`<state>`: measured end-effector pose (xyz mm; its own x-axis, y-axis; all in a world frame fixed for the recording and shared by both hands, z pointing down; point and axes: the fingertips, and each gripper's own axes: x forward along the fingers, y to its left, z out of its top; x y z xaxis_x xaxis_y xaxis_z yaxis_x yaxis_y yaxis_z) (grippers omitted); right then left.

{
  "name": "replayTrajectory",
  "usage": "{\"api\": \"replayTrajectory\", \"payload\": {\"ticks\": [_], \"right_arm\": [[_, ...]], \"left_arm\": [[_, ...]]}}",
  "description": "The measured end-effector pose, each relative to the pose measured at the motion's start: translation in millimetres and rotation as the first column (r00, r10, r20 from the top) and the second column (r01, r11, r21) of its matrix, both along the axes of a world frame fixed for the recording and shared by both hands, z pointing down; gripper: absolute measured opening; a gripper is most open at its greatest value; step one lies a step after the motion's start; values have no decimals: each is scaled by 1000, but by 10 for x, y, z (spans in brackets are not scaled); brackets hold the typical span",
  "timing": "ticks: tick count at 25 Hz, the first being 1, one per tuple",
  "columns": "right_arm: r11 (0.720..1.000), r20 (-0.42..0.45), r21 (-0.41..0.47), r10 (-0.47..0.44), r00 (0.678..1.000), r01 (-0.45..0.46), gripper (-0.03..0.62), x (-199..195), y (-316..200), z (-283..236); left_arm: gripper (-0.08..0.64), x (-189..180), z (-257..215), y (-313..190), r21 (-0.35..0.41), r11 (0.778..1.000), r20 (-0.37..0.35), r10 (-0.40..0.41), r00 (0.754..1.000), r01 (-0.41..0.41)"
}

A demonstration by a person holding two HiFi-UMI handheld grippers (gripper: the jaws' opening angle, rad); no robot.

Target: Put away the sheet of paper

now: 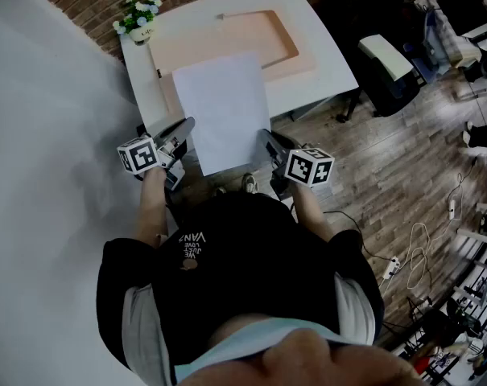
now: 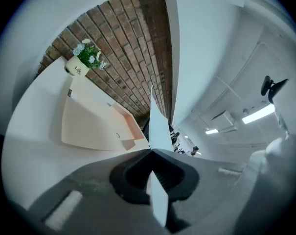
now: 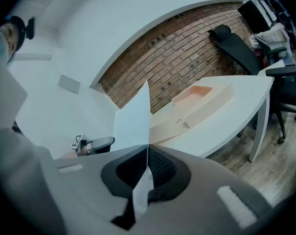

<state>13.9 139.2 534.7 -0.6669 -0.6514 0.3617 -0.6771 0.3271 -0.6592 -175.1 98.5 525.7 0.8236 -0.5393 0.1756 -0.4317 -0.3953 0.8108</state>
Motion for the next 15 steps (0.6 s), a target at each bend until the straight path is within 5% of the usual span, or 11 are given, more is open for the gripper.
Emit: {"api": "replayTrajectory", "payload": {"ticks": [15], "right_arm": [[997,1,18,-70,998,70,2,140,-156,-16]], "left_arm": [[0,165,-95,-55,13,999,-6,-52,999,52]]}}
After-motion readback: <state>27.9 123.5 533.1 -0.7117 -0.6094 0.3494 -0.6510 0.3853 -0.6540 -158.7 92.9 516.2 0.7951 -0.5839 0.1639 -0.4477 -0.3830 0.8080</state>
